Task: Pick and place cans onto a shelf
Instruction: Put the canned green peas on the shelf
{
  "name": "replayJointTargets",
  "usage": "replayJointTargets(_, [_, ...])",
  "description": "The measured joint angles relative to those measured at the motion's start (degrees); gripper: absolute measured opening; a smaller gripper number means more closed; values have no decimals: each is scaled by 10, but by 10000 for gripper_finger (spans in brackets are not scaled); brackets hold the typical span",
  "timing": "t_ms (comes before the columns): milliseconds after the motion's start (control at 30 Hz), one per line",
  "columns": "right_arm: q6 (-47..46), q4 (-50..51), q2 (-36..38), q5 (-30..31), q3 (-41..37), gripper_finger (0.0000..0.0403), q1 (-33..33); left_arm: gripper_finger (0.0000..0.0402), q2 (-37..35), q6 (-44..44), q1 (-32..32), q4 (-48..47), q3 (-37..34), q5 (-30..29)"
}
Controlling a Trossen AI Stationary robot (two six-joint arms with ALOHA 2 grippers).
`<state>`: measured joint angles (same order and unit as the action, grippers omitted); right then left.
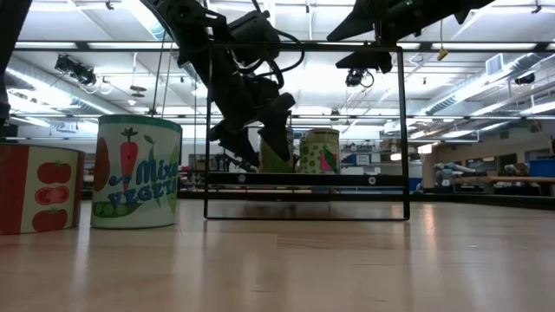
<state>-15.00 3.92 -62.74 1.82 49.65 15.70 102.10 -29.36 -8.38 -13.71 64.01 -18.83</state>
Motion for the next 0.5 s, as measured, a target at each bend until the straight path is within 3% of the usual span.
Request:
replayJointTargets(267, [0,0,0,0,0,350,0,388,0,-12,6,81,0,-5])
replayJointTargets(500, [-4,0,0,0,0,350,0,388,-5,16,8,62,0,-5])
